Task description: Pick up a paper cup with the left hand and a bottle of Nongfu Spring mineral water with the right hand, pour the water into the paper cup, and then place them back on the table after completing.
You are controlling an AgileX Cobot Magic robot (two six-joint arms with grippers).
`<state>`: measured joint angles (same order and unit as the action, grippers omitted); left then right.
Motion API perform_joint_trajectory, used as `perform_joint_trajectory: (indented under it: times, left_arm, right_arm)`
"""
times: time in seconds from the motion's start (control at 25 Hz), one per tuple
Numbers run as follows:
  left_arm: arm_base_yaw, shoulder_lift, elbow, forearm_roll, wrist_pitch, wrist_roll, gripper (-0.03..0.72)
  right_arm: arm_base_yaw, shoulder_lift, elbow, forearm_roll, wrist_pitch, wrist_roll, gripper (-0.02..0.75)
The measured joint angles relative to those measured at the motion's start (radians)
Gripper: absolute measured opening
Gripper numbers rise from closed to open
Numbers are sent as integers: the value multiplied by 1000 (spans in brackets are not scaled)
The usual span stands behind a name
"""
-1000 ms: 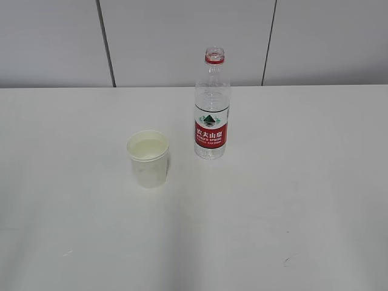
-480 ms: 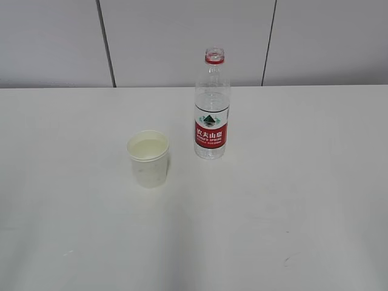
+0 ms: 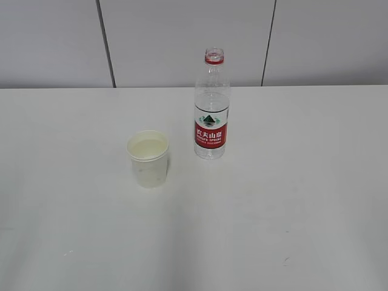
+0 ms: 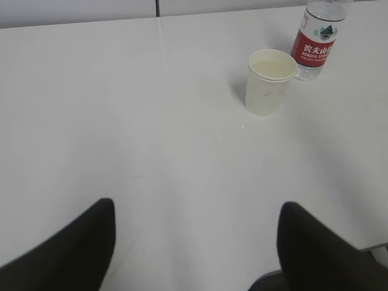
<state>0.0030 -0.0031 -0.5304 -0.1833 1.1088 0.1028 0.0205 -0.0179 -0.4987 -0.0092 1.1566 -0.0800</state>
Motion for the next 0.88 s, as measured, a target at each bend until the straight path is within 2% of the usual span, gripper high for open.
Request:
perform_joint_trajectory:
  times: [0.88]
  left_arm:
    - [0,0,0,-1,-1,0,500]
  right_arm:
    - [0,0,0,0,-2,2,587]
